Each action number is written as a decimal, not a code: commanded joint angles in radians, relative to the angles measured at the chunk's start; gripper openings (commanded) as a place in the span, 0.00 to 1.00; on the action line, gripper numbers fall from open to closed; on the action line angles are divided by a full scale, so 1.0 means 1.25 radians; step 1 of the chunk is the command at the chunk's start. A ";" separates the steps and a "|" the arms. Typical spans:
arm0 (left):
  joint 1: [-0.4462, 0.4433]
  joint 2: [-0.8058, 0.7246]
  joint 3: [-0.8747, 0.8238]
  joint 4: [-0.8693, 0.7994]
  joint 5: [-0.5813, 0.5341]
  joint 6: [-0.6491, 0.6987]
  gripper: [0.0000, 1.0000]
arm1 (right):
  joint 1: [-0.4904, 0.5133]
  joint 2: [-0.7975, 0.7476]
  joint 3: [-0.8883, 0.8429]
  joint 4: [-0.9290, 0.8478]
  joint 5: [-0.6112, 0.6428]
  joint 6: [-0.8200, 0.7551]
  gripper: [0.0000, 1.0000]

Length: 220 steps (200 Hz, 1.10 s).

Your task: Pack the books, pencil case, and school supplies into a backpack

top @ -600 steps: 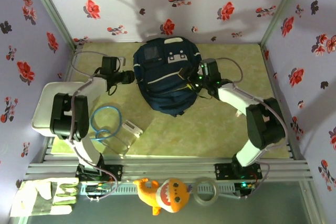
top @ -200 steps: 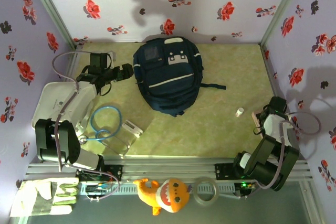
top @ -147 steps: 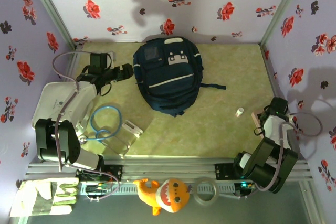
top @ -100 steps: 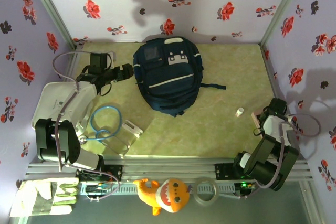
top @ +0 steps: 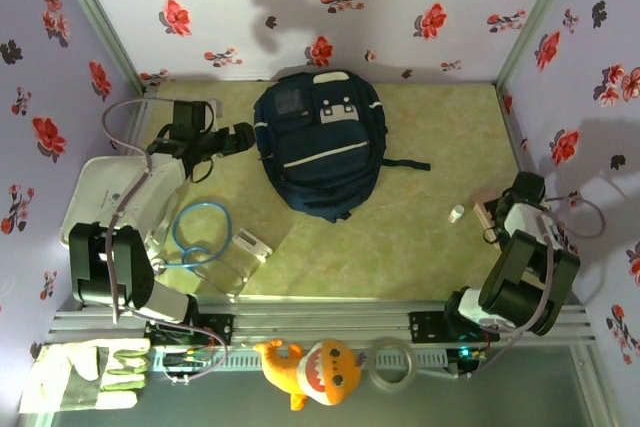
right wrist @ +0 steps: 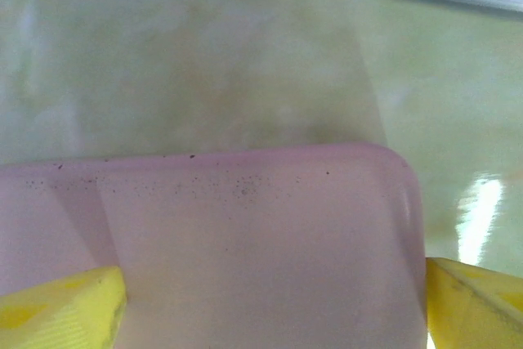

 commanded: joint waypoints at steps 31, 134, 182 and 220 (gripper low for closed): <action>0.005 0.010 0.028 -0.014 0.017 0.005 0.96 | 0.075 0.092 0.098 0.033 -0.108 -0.037 0.92; 0.005 0.015 0.031 -0.020 0.022 0.013 0.97 | 0.088 0.201 0.286 -0.051 -0.183 -0.310 0.95; 0.005 0.021 0.033 -0.018 0.026 0.010 0.97 | 0.092 0.284 0.412 -0.167 -0.105 -0.451 0.99; 0.006 0.016 0.037 -0.023 0.029 0.013 0.97 | 0.079 0.379 0.459 -0.122 -0.237 -0.490 0.99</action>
